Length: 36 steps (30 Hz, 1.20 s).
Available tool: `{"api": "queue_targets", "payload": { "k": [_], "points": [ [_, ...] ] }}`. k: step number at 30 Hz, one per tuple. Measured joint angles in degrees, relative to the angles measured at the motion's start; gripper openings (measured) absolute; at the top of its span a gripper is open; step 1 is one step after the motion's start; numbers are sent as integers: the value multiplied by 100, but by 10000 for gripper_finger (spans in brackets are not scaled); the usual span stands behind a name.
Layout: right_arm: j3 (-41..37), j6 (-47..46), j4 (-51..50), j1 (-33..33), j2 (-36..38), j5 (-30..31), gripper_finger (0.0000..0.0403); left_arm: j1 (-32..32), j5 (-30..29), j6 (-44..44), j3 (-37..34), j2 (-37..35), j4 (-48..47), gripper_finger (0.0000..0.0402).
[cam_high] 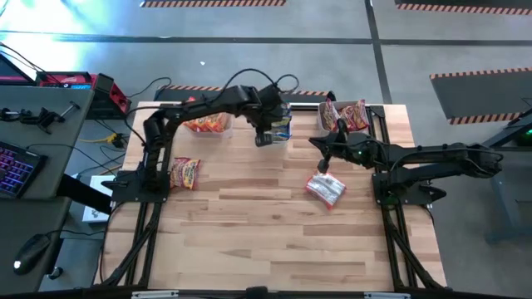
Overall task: Sort Maruchan noodles
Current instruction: Put the blue noodle pack into the white bin, then put the orange noodle pack into the transparent bin
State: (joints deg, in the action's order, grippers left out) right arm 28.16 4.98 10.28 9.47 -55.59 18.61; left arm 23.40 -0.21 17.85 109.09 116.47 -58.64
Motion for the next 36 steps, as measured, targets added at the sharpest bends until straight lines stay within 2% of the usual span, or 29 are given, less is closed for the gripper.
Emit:
{"api": "queue_targets", "payload": {
  "k": [6, 10, 19, 25, 27, 30, 34, 36],
  "points": [
    [0, 62, -149, 0, 0, -94, 5, 15, 494, -176, -1194, -382, 922, 0],
    [0, 61, -170, 0, 0, -263, 5, 40, 308, -282, -1664, -427, 1309, 0],
    [0, 52, -168, 0, 0, -271, 5, 306, 76, -417, -1912, -440, 2062, 0],
    [0, -30, -170, 0, 0, -256, 5, 369, 59, -368, -1948, -773, 2164, 0],
    [0, -60, -171, 0, 0, -258, 5, 358, 85, -225, -2179, -1005, 2433, 0],
    [0, -71, -251, -8, 0, -340, 5, 336, 122, -383, -3034, -1591, 3241, 0],
    [0, -110, -544, -84, 0, -680, 5, 198, 228, -894, -4750, -2625, 5034, 0],
    [0, -194, -654, -198, 0, -652, 5, 33, 242, -1137, -5564, -3125, 5974, 0]
  ]
}}
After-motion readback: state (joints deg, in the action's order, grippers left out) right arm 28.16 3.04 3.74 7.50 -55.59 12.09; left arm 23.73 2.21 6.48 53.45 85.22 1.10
